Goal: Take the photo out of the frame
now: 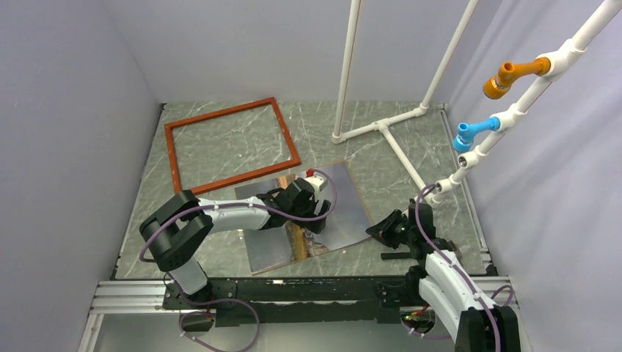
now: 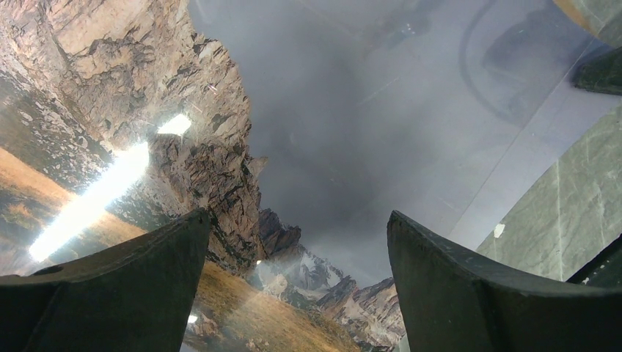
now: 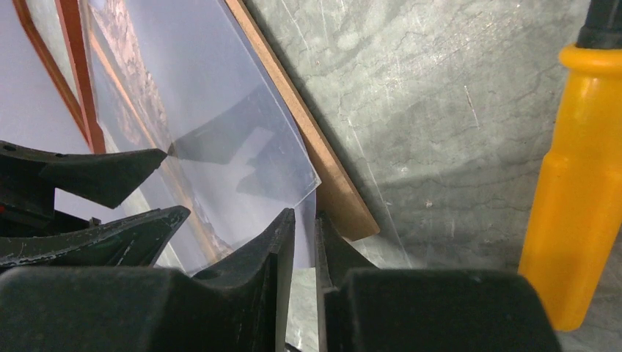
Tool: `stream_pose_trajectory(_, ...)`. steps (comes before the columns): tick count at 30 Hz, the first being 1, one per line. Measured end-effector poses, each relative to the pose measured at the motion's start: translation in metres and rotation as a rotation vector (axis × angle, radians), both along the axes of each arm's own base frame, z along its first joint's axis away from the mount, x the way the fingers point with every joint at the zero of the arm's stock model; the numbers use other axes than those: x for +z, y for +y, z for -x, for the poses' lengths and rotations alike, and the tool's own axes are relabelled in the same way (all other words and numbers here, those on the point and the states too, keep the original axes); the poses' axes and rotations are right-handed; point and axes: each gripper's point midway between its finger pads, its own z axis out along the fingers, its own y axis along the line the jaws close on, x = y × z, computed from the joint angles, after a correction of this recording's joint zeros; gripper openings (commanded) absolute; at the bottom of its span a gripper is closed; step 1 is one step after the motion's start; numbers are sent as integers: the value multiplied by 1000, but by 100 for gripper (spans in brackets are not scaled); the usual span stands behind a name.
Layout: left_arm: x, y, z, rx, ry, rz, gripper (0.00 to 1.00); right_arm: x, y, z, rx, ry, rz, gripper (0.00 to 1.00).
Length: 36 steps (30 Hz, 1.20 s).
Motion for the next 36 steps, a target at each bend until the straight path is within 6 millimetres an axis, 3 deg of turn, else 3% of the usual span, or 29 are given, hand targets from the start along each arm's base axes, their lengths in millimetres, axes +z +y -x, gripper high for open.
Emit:
stream_pose_trajectory(5, 0, 0, 0, 0, 0, 0, 93, 0, -1, -2, -7, -13, 0, 0)
stream_pose_trajectory(19, 6, 2, 12, -33, 45, 1, 96, 6, -5, 3, -19, -40, 22, 0)
stream_pose_trajectory(29, 53, 3, 12, -40, -4, 74, 96, 26, -8, 4, -35, -67, 31, 0)
stream_pose_trajectory(36, 68, 12, 7, -19, -21, 89, 96, 36, -11, 6, -44, -47, 48, 0)
